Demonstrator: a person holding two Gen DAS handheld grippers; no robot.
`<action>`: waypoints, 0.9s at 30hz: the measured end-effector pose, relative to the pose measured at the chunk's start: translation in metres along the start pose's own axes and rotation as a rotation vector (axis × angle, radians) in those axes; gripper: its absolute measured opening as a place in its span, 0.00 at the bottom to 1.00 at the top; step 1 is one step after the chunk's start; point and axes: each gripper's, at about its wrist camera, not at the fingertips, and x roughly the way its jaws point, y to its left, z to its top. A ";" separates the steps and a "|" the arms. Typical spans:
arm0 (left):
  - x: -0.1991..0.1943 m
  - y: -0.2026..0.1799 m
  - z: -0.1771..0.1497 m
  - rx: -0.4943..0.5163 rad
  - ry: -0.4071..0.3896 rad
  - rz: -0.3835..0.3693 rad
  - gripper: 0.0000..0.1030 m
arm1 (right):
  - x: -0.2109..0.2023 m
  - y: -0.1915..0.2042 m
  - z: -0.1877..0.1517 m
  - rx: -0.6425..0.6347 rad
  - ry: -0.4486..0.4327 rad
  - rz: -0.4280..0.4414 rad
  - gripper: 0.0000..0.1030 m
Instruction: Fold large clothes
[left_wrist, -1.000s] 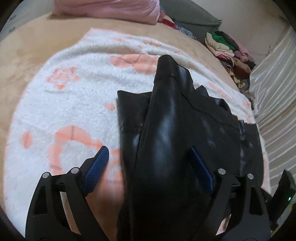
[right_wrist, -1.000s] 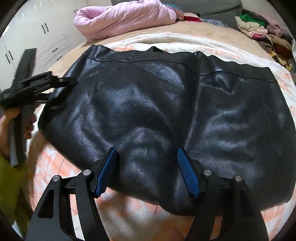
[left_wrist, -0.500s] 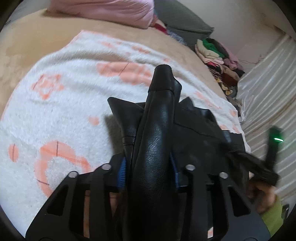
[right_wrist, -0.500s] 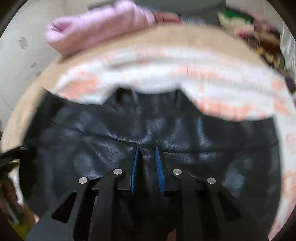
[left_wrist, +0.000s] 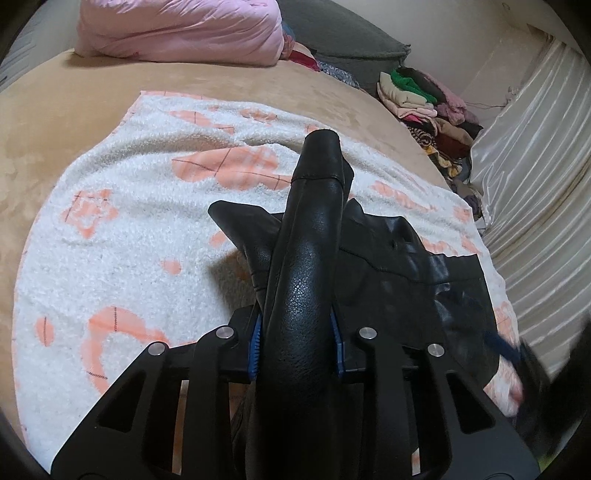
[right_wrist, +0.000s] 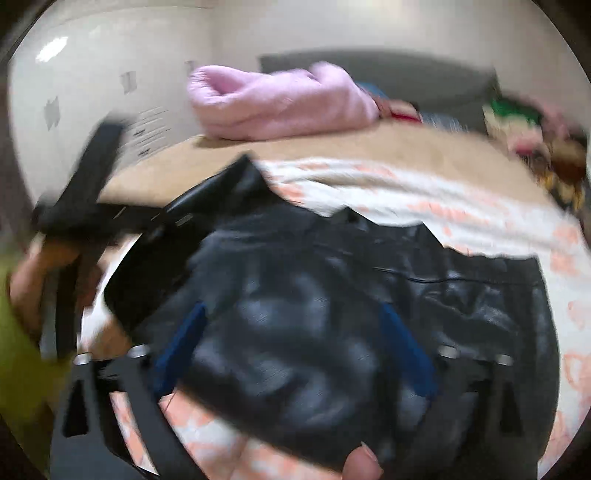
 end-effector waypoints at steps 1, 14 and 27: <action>0.000 0.000 0.001 0.000 0.002 0.001 0.19 | -0.002 0.018 -0.009 -0.067 -0.012 -0.024 0.94; -0.008 -0.020 0.011 0.046 0.010 0.014 0.16 | 0.028 0.119 -0.038 -0.468 -0.108 -0.139 0.52; -0.018 -0.140 0.045 0.216 -0.033 -0.044 0.18 | -0.049 0.069 -0.023 -0.416 -0.321 -0.276 0.12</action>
